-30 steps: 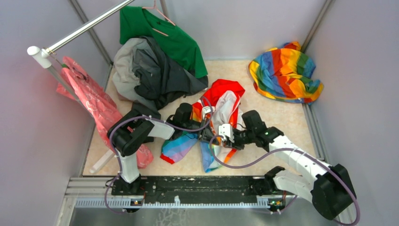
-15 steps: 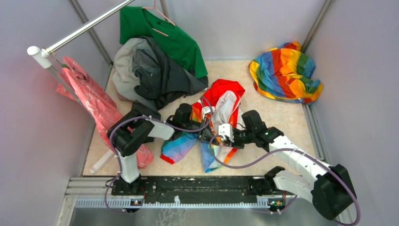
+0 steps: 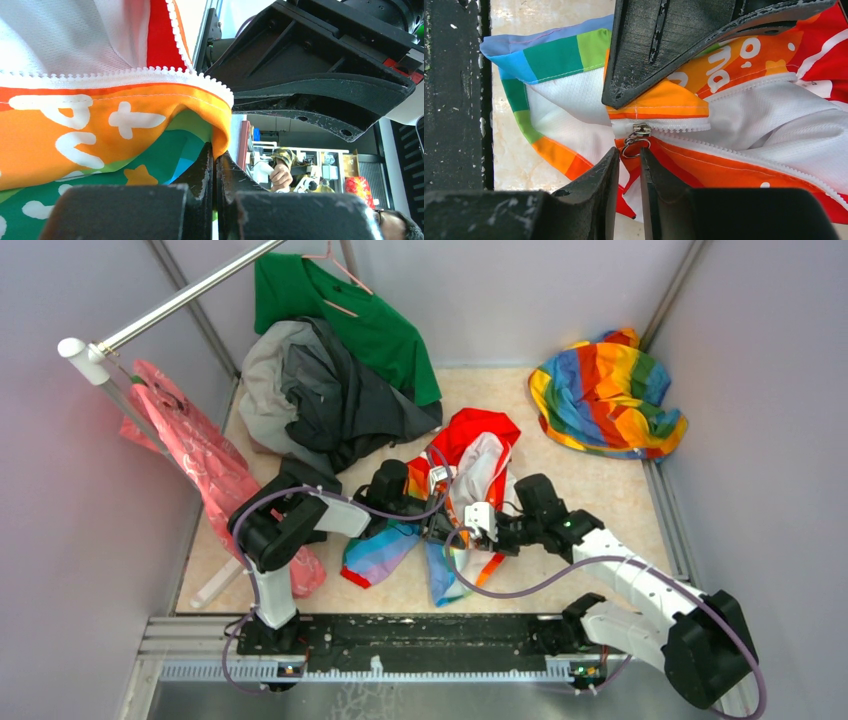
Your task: Zip up the jacket
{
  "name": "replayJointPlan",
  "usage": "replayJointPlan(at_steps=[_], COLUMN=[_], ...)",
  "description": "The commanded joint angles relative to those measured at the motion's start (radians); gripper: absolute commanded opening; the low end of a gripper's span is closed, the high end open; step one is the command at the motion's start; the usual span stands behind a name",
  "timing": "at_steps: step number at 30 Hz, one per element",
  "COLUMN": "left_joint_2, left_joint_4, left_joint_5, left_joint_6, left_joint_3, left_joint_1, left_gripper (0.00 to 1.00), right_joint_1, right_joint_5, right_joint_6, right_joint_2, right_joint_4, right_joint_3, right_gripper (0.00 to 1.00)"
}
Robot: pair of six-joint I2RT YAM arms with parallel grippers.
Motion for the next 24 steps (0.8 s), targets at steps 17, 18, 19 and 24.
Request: replayJointPlan(at_steps=[17, 18, 19, 24], left_joint_2=[-0.003, -0.004, -0.003, -0.004], left_joint_4=[0.008, 0.007, 0.007, 0.008], left_joint_5=[0.030, 0.030, 0.031, 0.034], left_joint_6=[0.009, 0.009, 0.008, 0.007], left_joint_3=[0.013, 0.015, 0.015, 0.015], left_joint_1=[-0.010, -0.012, -0.012, -0.012], left_gripper=[0.00, 0.00, 0.00, 0.00], right_joint_1=[-0.004, -0.003, -0.003, 0.003], right_joint_5=[0.054, 0.057, 0.058, 0.028], right_joint_6=[0.037, 0.036, 0.035, -0.010], right_joint_2=[-0.051, -0.048, -0.047, -0.038], right_joint_4=[0.095, 0.097, 0.099, 0.071], right_joint_3=[0.030, 0.027, 0.025, 0.019], right_gripper=[0.26, 0.27, 0.27, 0.28])
